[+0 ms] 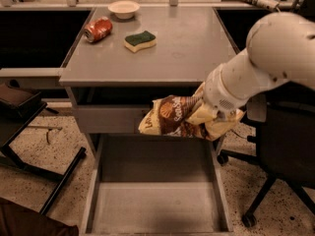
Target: Place brown chip bag into middle drawer
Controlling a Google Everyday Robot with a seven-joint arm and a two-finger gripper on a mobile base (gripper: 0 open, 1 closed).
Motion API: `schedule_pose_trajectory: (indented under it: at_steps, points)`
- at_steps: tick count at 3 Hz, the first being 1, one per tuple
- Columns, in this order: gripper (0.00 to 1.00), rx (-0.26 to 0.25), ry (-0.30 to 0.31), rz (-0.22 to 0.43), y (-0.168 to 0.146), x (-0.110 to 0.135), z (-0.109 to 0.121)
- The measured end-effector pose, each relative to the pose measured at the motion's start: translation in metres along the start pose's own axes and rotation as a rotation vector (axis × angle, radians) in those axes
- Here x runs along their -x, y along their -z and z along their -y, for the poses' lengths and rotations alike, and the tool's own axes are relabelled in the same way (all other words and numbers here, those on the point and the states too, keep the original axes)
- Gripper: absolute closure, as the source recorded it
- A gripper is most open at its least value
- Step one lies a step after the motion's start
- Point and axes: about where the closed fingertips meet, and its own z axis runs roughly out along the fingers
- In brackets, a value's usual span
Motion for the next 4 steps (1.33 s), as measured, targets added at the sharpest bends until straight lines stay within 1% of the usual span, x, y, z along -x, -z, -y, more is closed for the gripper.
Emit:
schedule_pose_trajectory:
  at_steps: [1,2,3,4]
  points:
    - [1.00,0.007,-0.042,0.024,-0.036,-0.014,-0.045]
    - [1.00,0.084,-0.092,0.088,-0.097,-0.041,-0.103]
    - [1.00,0.180,-0.095,0.174,-0.158,-0.045,-0.144]
    - [1.00,0.227,-0.111,0.238,-0.197,-0.037,-0.164]
